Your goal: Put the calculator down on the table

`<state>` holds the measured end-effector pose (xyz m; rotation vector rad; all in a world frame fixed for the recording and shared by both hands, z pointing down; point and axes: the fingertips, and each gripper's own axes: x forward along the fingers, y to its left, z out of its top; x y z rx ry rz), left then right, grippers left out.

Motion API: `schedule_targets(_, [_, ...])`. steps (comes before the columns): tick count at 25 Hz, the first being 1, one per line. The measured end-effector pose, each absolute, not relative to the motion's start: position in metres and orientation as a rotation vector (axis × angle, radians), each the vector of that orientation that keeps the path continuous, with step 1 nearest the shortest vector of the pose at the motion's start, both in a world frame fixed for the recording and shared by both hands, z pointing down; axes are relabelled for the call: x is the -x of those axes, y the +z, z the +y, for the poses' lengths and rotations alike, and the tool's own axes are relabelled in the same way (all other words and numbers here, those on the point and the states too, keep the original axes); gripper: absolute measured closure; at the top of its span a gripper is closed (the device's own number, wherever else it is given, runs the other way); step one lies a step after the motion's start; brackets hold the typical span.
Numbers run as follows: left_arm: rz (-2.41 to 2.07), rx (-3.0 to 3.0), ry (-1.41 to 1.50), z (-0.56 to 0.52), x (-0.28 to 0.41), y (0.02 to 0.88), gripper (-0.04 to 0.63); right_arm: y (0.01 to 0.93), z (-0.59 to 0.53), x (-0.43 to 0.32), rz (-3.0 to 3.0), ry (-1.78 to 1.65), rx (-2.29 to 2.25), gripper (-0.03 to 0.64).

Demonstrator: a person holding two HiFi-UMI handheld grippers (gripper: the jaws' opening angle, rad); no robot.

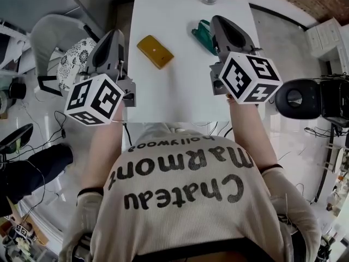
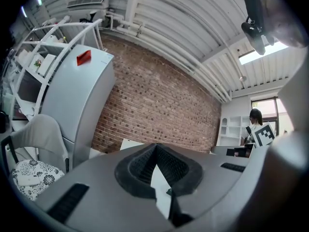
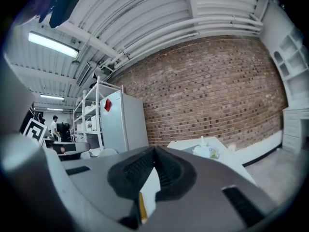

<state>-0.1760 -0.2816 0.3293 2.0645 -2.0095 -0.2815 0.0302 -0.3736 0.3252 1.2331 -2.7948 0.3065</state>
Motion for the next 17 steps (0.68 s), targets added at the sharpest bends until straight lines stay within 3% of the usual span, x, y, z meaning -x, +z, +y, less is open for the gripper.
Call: schedule_targets(17, [-2.07,-2.052,-0.31,-0.255,0.174,0.307,0.595,0.308,-0.354,-0.026,-2.836,0.286,-1.173,0.614])
